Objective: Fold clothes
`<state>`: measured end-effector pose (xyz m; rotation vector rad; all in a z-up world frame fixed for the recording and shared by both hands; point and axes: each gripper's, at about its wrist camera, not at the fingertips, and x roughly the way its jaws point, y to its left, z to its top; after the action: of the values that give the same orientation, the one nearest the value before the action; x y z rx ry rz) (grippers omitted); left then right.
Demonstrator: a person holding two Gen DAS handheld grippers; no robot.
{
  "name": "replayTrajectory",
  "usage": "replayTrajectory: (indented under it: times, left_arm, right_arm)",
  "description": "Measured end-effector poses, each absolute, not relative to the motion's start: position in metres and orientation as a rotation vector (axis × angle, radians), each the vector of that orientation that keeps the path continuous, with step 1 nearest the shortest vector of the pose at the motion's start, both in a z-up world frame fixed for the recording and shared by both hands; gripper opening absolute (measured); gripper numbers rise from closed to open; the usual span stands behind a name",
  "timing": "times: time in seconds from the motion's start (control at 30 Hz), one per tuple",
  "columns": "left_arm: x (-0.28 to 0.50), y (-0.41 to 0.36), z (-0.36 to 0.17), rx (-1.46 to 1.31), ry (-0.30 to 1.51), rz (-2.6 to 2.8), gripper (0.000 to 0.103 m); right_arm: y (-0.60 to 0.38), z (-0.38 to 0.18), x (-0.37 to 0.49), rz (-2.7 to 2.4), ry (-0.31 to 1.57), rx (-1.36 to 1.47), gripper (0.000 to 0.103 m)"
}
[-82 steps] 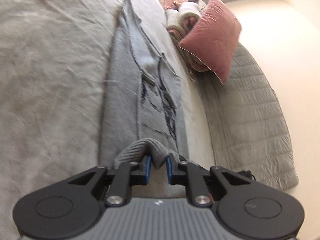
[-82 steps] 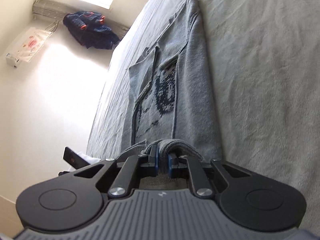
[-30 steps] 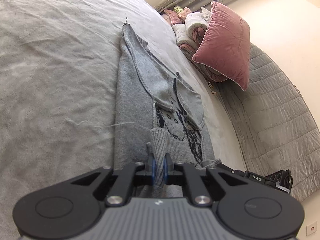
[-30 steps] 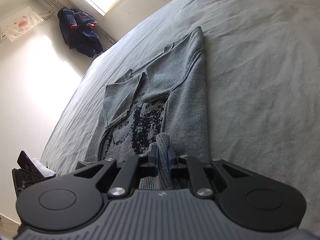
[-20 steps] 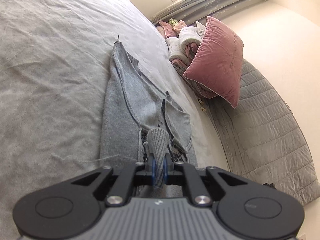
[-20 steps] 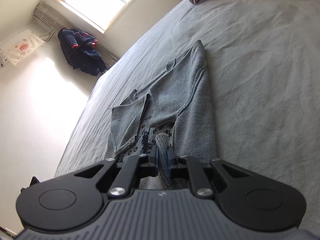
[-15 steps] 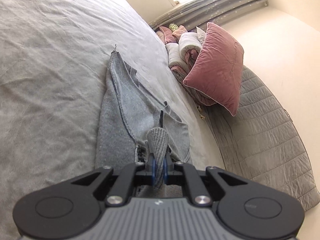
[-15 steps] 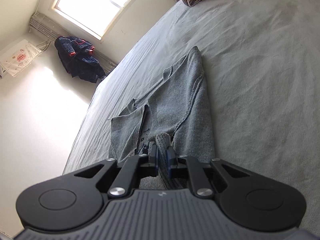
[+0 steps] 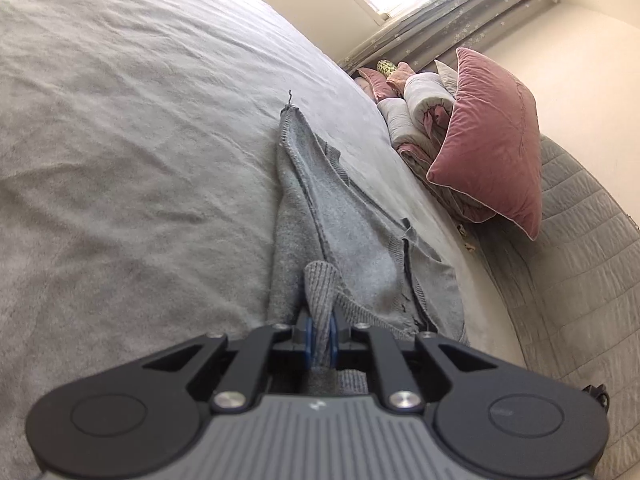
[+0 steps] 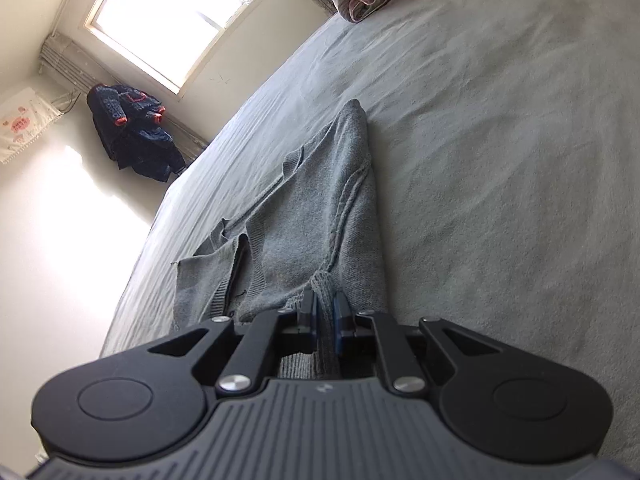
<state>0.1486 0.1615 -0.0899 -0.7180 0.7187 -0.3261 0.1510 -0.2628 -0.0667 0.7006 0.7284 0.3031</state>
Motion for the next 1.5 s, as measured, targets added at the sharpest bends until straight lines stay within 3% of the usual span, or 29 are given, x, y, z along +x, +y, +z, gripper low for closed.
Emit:
replayTrajectory:
  times: [0.1, 0.13, 0.17, 0.2, 0.27, 0.43, 0.63, 0.67, 0.77, 1.23, 1.5]
  left_arm:
    - [0.144, 0.157, -0.079, -0.656, 0.696, -0.294, 0.014]
    - [0.143, 0.156, -0.074, -0.635, 0.689, -0.281, 0.022]
    - [0.138, 0.156, -0.067, -0.613, 0.666, -0.269, 0.030]
    - [0.133, 0.156, -0.061, -0.590, 0.641, -0.256, 0.032]
    - [0.124, 0.155, -0.048, -0.540, 0.593, -0.241, 0.034]
    - [0.105, 0.139, -0.034, -0.404, 0.544, -0.313, 0.034]
    - [0.106, 0.115, -0.052, -0.261, 0.601, -0.332, 0.034]
    - [0.107, 0.116, -0.058, -0.251, 0.613, -0.326, 0.030]
    - [0.107, 0.125, -0.061, -0.283, 0.637, -0.317, 0.029]
    - [0.088, 0.201, -0.052, -0.655, 0.818, -0.335, 0.053]
    - [0.075, 0.207, -0.053, -0.694, 0.902, -0.443, 0.053]
  right_arm:
    - [-0.253, -0.062, 0.149, 0.280, 0.708, 0.644, 0.015]
    - [-0.251, -0.060, 0.147, 0.272, 0.705, 0.627, 0.017]
    - [-0.249, -0.057, 0.146, 0.263, 0.701, 0.610, 0.022]
    - [-0.247, -0.054, 0.144, 0.250, 0.691, 0.588, 0.025]
    - [-0.243, -0.045, 0.136, 0.221, 0.650, 0.534, 0.042]
    - [-0.222, -0.026, 0.116, 0.213, 0.557, 0.337, 0.042]
    - [-0.197, -0.040, 0.116, 0.258, 0.599, 0.162, 0.039]
    - [-0.196, -0.045, 0.117, 0.254, 0.613, 0.139, 0.032]
    - [-0.204, -0.057, 0.123, 0.227, 0.641, 0.120, 0.028]
    - [-0.274, -0.041, 0.098, 0.329, 0.806, 0.494, 0.048]
    - [-0.297, -0.046, 0.084, 0.389, 0.917, 0.647, 0.050]
